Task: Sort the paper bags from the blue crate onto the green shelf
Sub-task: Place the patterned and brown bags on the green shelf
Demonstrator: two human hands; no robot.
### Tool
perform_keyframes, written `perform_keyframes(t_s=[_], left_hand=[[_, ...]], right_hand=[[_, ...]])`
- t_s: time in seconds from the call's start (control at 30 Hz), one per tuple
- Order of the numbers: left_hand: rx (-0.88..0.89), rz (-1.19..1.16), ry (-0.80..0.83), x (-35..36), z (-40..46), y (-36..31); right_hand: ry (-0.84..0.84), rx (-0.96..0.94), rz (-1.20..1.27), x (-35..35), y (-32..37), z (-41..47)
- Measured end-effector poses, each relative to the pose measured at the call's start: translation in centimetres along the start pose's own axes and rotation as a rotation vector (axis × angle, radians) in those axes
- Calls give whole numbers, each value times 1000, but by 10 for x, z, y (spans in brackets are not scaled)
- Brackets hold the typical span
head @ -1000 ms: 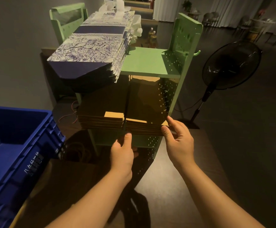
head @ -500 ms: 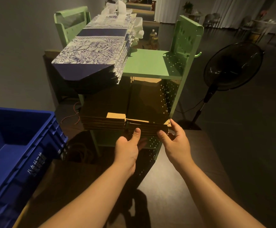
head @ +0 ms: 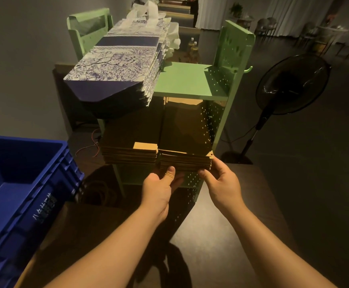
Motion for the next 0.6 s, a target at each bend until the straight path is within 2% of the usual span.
perform_keyframes(t_s=[0.17,0.37,0.6], left_hand=[[-14,-20,16,1,1,3],[30,0,30,-2,1,2],[20,-57,6,-6,3,3]], right_hand=[[-41,-39,-75,-4,4,-3],[-151,-211,-226,-15,29,-1],[-160,-225,-240,-15,29,8]])
Point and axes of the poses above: each hand's wrist, its own z-axis towards the middle knuckle, its own x-axis out of the palm, y = z × x, the point moved 9 cm from there along z, towards the middle knuckle, and after that the axes turned 4 degrees about z, right-handed, at the moved point
